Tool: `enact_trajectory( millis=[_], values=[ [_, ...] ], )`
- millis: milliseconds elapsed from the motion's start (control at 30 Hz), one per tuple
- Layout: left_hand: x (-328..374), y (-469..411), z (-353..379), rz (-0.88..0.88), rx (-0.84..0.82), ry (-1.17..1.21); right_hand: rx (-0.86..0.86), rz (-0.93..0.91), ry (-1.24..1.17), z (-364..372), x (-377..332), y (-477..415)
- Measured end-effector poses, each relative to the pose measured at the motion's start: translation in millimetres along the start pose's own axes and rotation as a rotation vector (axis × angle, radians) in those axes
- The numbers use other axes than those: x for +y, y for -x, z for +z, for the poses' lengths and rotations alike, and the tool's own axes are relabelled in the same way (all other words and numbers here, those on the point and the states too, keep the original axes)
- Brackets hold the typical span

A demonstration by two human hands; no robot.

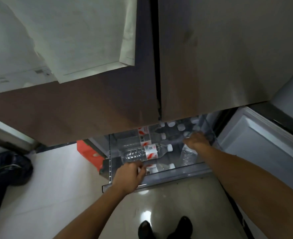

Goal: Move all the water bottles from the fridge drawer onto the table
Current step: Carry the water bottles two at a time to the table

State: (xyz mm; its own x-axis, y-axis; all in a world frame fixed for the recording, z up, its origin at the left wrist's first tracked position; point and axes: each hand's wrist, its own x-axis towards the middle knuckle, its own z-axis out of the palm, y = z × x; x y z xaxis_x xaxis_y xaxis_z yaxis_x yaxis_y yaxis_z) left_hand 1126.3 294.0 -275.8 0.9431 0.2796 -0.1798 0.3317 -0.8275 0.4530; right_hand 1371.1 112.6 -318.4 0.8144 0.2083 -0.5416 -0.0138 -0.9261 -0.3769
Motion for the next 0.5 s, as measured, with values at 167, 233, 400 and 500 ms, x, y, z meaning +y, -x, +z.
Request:
enact_trajectory(
  millis=[167,233,400,500],
  values=[
    [13,-30,-3,0.058,-0.033,-0.111,-0.046,0.040,-0.272,-15,2,8],
    [21,-49,-2,0.095,-0.052,-0.159,-0.064,0.057,-0.420,-21,5,16],
    [41,-97,14,0.160,-0.163,-0.274,0.009,-0.029,-0.508,-30,14,35],
    [50,-121,29,0.154,-0.214,-0.327,0.116,-0.051,-0.485,-34,21,44]
  ],
)
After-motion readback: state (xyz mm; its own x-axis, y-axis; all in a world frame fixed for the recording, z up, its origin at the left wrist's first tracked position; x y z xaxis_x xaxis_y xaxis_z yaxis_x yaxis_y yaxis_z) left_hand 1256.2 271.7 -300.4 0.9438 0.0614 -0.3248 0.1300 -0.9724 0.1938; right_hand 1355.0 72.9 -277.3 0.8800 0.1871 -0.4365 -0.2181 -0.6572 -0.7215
